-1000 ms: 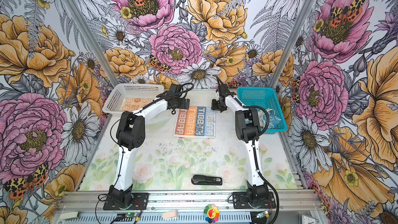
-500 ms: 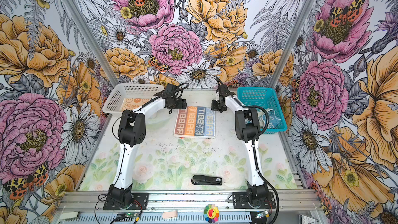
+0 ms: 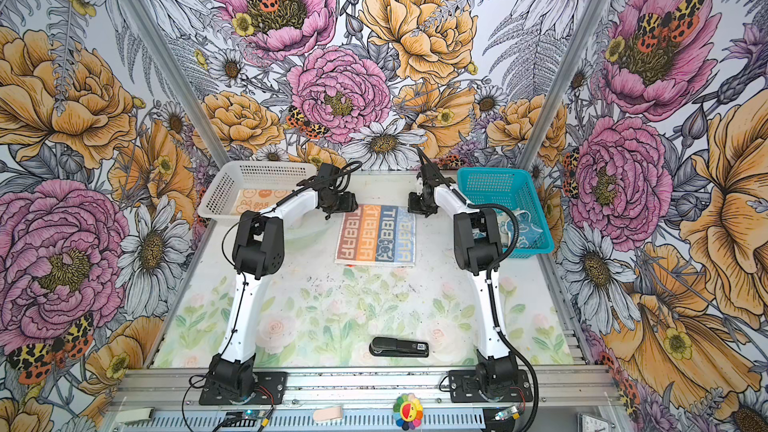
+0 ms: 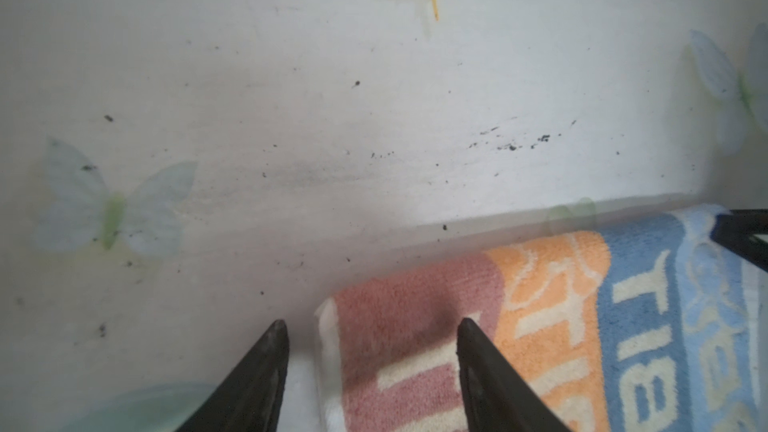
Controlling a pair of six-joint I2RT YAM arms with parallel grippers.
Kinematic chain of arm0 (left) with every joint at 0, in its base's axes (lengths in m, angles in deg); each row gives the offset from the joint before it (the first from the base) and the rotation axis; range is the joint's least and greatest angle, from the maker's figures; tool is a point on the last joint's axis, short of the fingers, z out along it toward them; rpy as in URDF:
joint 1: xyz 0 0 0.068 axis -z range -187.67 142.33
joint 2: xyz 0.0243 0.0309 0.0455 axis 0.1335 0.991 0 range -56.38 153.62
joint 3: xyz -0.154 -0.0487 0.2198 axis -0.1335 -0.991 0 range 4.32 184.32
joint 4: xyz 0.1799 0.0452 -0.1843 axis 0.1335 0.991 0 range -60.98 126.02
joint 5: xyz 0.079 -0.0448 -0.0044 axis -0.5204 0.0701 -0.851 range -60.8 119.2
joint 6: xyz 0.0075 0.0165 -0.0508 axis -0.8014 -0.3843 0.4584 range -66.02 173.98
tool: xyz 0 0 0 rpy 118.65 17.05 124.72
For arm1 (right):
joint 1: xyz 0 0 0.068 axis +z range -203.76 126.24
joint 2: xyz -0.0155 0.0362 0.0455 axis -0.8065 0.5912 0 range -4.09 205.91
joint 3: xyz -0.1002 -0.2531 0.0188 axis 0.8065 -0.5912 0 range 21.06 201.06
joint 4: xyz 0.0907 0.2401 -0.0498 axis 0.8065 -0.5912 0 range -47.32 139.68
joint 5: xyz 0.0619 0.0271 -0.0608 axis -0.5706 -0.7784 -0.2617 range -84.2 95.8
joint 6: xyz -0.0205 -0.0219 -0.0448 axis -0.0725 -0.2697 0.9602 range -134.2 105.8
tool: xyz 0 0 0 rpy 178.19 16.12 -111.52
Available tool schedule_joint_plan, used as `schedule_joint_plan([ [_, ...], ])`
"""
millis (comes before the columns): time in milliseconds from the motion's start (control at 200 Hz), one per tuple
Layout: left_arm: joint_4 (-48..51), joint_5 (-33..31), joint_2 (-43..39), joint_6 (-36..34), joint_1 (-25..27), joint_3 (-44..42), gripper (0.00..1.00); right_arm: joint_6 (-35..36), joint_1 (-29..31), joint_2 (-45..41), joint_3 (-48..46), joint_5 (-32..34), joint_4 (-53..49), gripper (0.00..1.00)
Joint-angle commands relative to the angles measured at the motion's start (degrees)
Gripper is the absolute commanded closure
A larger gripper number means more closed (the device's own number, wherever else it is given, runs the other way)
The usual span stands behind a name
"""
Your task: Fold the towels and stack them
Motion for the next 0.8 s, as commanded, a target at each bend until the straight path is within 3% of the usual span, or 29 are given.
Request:
schedule_joint_plan([
  [0, 0.36, 1.32, 2.14, -0.10, -0.94, 1.37, 0.40, 0.12, 0.27, 2.46, 1.01, -0.49, -1.43, 1.00],
  [380, 1.24, 0.45, 4.13, -1.19, -1.01, 3.80, 0.58, 0.35, 0.09, 2.36, 0.65, -0.58, -1.44, 1.00],
  [630, 1.68, 0.89, 4.29, -1.76, -1.08, 3.25, 0.76, 0.48, -0.11, 2.03, -0.05, -0.58, -1.43, 1.00],
  [796, 1.68, 0.39, 4.54, -2.43, -1.21, 3.14, 0.80, 0.43, -0.31, 1.83, -0.30, -0.67, -1.43, 1.00],
])
